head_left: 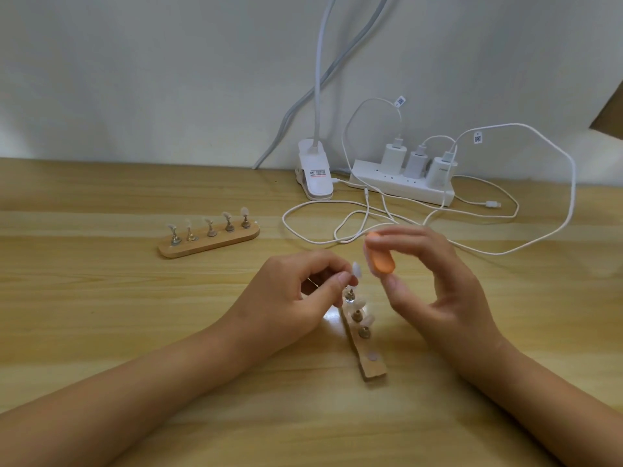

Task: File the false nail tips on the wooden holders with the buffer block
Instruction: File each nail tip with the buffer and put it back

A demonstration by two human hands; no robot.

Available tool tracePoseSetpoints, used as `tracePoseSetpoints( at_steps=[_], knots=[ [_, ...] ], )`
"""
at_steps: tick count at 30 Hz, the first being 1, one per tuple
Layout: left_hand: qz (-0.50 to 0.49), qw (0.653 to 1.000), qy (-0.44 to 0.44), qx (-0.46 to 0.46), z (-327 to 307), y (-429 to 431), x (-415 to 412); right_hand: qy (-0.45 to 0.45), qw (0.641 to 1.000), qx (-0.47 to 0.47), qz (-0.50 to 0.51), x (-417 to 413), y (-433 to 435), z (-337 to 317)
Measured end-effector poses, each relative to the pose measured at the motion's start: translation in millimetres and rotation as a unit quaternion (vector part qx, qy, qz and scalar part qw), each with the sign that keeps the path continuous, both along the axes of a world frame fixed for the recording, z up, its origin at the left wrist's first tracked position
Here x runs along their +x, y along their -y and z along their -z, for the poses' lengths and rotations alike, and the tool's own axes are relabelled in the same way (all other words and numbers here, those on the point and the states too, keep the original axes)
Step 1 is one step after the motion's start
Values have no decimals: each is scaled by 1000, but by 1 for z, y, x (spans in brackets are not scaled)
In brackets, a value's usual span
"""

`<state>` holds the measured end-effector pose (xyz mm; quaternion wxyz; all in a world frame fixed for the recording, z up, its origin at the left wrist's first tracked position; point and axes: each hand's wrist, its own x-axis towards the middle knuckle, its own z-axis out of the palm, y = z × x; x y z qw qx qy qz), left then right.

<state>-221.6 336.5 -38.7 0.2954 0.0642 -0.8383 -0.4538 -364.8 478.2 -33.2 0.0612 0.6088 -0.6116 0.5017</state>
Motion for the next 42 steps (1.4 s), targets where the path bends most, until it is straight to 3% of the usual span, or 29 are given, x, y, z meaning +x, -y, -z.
tracePoseSetpoints(
  at_steps=[2,7,10,12,16,19,22,25,29,32,34,37,39,42],
  knots=[
    [3,1000,-7,-6,-1,0,0,-41,999,7,-26,5,0,1],
    [2,1000,1,-6,1,1,0,69,997,20,-3,-1,2,-1],
    [9,1000,-7,-8,0,2,0,45,998,19,-47,6,2,-1],
    [13,1000,-9,8,1,3,0,64,997,47,-24,1,5,0],
    [31,998,-36,46,1,2,-1,255,964,73,-4,-11,6,0],
    [29,996,-59,67,1,3,-2,319,946,39,-31,-10,4,-4],
    [44,991,-72,102,0,4,-1,307,949,27,-69,-3,3,-4],
    [46,993,-85,66,0,2,0,269,958,22,-99,7,3,-3],
    [21,996,-87,-13,1,1,0,235,968,66,-57,8,3,-3],
    [15,994,-97,-38,1,-1,0,232,971,13,-52,9,1,-5],
    [16,994,-104,-41,1,0,0,185,981,-3,-61,12,0,-5],
    [16,993,-107,-49,1,-1,0,211,975,61,-39,8,4,-3],
    [8,993,-108,-44,2,-1,0,247,968,33,-39,4,3,-5],
    [3,993,-110,-43,2,-1,0,193,978,-8,-76,7,0,-5]
  ],
)
